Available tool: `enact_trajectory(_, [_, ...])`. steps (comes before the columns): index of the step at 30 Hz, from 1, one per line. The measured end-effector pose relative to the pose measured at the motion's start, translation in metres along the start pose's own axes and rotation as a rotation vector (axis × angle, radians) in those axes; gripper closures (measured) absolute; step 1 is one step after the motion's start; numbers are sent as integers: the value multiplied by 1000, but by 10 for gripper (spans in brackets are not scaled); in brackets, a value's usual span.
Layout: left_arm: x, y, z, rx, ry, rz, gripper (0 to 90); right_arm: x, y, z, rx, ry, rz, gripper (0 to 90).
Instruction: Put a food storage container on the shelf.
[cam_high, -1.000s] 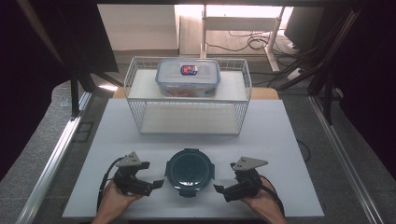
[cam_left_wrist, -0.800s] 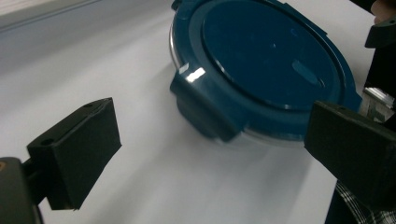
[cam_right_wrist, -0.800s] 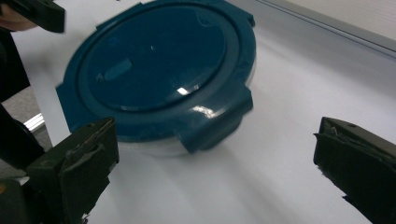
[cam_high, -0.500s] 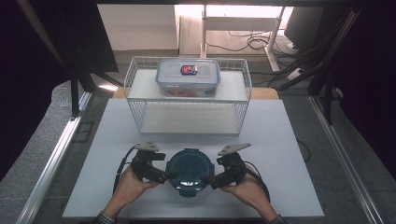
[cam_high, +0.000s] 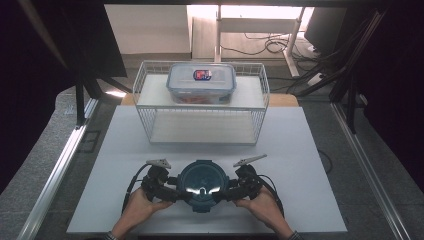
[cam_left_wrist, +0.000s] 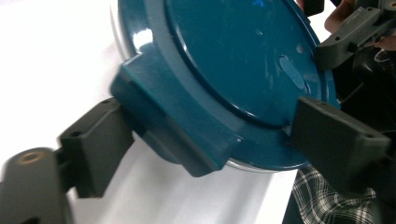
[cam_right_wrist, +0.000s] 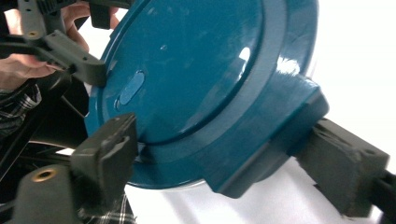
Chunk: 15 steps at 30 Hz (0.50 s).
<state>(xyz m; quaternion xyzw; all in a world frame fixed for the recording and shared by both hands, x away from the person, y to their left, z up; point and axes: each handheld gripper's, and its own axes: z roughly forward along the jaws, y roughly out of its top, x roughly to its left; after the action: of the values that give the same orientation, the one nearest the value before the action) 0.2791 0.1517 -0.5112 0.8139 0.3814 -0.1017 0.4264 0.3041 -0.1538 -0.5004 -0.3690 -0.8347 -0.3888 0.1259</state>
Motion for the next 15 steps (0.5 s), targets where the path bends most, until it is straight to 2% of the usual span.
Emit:
enact_trajectory(3, [-2,-6,-7,-24,-14,-31,205,2,-2,-6,-19,17,11,250])
enact_trajectory(8, [0,-18,-18,-104,-59,-93,366,-2,-10,-16,-74,81,90,394])
enact_trajectory(11, [1,-27,-23,-144,-87,-115,430,-3,-12,-20,-89,106,103,433])
enact_trajectory(12, [1,-29,-24,-154,-87,-114,486,-2,-12,-20,-82,104,103,431])
enact_trajectory(15, [0,-32,-25,-159,-83,-123,504,-1,-13,-21,-86,106,101,441])
